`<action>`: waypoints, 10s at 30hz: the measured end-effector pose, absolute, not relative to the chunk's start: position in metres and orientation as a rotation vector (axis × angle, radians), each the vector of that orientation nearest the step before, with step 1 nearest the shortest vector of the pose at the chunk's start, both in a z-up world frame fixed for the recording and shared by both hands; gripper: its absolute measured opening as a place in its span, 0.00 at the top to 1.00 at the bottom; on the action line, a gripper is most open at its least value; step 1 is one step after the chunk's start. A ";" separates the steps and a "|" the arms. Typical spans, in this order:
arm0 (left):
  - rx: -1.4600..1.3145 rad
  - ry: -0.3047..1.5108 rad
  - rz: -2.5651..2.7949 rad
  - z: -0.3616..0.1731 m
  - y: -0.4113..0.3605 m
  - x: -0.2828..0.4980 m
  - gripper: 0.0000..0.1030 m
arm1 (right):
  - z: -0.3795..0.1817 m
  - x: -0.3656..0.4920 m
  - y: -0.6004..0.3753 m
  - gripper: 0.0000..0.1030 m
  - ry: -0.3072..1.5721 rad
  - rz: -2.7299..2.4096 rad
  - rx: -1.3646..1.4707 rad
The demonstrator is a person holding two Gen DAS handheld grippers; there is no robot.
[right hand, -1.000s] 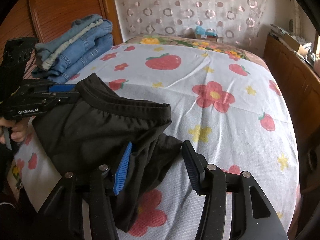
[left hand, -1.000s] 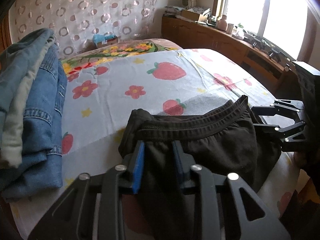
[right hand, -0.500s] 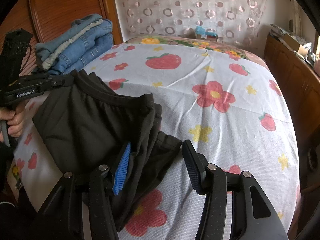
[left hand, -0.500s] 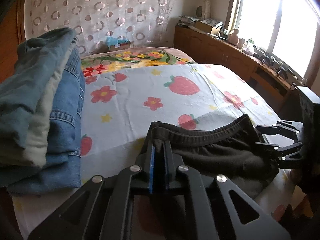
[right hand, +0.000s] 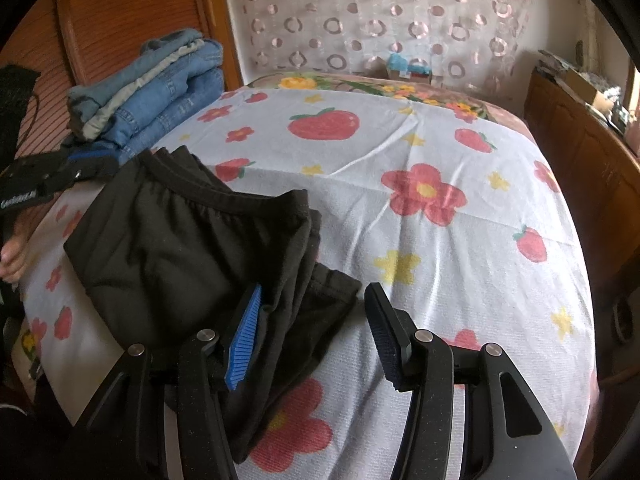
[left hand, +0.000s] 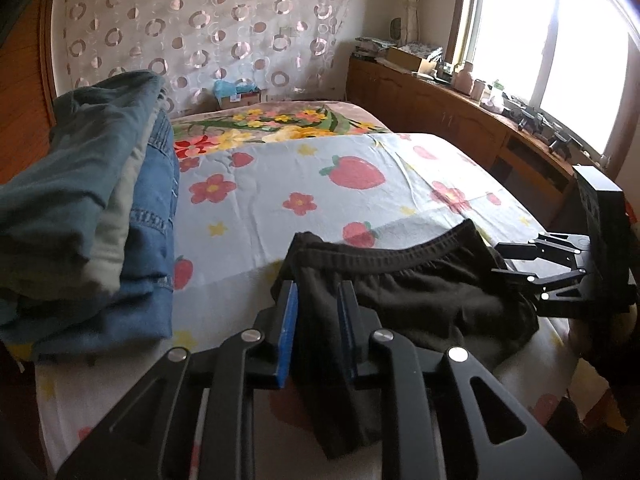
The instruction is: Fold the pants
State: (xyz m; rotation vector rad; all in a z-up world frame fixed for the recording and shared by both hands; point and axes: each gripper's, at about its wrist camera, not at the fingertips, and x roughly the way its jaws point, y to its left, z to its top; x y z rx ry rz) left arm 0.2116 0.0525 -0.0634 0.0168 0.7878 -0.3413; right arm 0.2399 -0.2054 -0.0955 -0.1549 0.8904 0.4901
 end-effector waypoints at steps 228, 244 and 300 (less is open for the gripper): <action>-0.193 0.464 0.080 0.023 0.213 0.231 0.93 | 0.052 0.440 0.132 0.91 0.485 0.965 -0.300; -0.158 0.518 0.120 0.016 0.212 0.228 0.77 | 0.044 0.443 0.102 0.69 0.538 0.921 -0.276; -0.042 0.509 -0.104 0.042 0.072 0.111 0.47 | 0.087 0.187 -0.148 0.27 0.478 0.535 -0.084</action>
